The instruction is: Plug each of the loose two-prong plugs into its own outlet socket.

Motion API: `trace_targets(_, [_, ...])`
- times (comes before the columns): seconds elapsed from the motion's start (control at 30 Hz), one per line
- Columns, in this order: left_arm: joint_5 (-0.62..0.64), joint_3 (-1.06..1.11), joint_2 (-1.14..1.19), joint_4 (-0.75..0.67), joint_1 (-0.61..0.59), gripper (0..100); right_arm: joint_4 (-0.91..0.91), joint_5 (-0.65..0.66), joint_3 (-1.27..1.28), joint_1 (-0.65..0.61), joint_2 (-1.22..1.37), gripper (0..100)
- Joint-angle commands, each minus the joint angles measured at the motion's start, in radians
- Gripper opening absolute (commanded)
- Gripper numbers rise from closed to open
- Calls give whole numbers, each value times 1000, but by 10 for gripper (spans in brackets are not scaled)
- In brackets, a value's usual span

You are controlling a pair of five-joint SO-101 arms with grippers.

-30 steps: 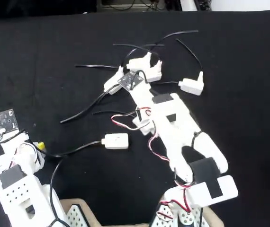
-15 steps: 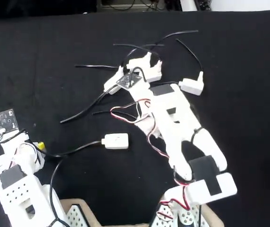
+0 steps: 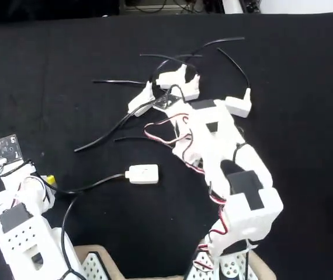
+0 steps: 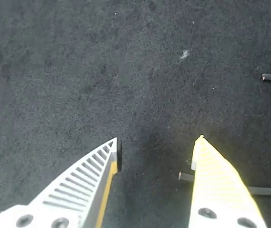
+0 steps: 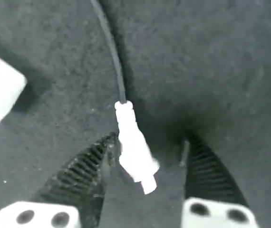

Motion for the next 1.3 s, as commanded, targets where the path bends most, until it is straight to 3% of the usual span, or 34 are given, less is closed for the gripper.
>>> trace_targets(0.0, [-5,-8,-11,-17,10,257,9,8,-18,9,2,67])
trace_targets(0.43, [-5,-8,-11,-17,10,257,32,9,-16,9,-47,11])
trace_targets(0.77, [-38,-4,-11,-17,12,255,199,-3,81,-41,-522,11])
trace_targets(0.9, [-37,-8,-12,-17,27,255,143,-114,189,-86,-754,11])
trace_targets(1.07, [-29,-36,-12,-17,143,252,14,-239,328,-143,-1003,11])
trace_targets(1.27, [137,-225,-12,-15,166,252,-81,-370,417,-230,-1188,11])
